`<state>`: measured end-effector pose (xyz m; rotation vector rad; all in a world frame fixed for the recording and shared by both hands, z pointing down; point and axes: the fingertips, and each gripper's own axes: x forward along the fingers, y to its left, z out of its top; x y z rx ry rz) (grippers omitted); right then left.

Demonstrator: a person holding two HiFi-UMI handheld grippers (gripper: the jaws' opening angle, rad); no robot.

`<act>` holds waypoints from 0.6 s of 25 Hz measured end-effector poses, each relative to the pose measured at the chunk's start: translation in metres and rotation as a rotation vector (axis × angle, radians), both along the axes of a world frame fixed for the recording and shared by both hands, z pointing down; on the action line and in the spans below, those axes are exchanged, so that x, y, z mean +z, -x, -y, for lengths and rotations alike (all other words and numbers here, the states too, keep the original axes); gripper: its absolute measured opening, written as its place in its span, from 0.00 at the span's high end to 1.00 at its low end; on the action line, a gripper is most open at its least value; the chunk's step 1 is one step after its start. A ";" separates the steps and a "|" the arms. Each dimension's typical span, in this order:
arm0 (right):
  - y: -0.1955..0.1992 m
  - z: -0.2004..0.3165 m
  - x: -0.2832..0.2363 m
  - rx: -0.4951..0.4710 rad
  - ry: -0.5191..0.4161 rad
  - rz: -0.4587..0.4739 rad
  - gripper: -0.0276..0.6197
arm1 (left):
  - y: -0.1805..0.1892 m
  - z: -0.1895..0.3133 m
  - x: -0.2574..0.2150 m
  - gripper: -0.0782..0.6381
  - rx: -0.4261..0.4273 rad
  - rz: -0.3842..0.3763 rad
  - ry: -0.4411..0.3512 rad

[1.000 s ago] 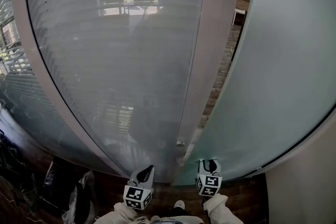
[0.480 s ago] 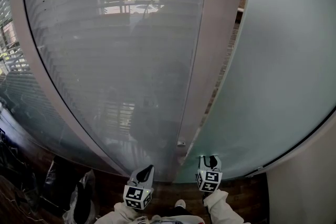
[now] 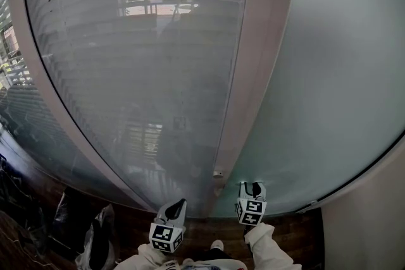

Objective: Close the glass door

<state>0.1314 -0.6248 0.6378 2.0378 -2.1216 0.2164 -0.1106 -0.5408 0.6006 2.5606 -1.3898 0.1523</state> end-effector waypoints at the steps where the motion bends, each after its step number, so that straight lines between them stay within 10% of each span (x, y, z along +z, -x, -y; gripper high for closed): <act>1: 0.000 0.002 0.000 0.001 0.000 0.000 0.75 | 0.000 0.000 0.001 0.89 -0.001 0.001 0.001; 15: 0.000 0.016 0.001 -0.014 -0.005 -0.016 0.75 | 0.003 0.005 0.006 0.89 -0.019 0.004 0.015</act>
